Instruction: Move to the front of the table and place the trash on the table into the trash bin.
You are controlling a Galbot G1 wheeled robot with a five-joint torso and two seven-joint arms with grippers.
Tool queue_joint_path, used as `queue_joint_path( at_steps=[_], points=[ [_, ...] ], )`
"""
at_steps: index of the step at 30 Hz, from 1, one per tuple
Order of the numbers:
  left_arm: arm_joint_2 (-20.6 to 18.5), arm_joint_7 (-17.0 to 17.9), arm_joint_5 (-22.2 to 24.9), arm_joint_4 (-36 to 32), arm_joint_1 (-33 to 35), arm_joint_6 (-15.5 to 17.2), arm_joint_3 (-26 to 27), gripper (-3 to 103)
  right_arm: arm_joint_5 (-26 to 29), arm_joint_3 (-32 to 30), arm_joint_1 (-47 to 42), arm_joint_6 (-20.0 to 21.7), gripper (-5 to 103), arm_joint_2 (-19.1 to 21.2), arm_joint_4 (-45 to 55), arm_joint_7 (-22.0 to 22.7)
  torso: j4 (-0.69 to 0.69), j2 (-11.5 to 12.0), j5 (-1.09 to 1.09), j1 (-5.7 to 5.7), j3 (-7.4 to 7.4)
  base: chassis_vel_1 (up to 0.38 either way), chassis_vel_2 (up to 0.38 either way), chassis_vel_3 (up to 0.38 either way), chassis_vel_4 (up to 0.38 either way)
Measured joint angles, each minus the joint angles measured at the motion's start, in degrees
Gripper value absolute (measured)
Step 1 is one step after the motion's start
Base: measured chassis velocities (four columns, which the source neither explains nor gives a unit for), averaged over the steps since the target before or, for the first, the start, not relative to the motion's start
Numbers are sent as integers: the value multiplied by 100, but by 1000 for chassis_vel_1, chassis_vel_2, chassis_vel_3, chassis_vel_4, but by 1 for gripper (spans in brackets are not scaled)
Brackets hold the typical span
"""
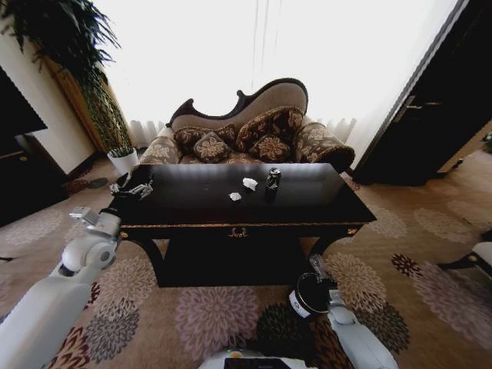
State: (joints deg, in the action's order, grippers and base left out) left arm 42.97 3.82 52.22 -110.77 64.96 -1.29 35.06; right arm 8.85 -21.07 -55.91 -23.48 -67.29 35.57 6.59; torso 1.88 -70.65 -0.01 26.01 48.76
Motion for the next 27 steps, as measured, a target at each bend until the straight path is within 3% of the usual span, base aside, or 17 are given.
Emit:
queue_joint_path(
  at_steps=[7,9,16,24,25,27],
  points=[
    [-2,1,0,-3,-2,3,-3,100,-292,-208,-59,-102,24,-209,-49,-18,-2,0,1,0,0,0,0,0,0],
    [-3,1,1,-3,-2,4,-4,100,-298,-218,-72,-102,29,-211,-47,-21,-1,0,-1,0,0,0,0,0,0],
    [-5,1,4,-8,-2,6,-7,100,-296,-295,-162,-64,61,-255,32,-35,-1,-1,-1,-1,0,0,0,0,0],
    [-6,1,5,-8,-2,7,-7,100,-331,-315,-256,1,83,-395,241,-59,-2,-2,0,-1,0,0,0,0,0],
    [-6,1,5,-8,-2,6,-8,100,-349,-326,-263,6,93,-410,261,-59,-2,-1,0,-1,-1,0,0,0,0],
    [-6,1,5,-8,-3,7,-8,100,-360,-331,-273,8,98,-417,280,-59,-2,-1,-1,-1,-1,0,0,0,0]
  ],
)
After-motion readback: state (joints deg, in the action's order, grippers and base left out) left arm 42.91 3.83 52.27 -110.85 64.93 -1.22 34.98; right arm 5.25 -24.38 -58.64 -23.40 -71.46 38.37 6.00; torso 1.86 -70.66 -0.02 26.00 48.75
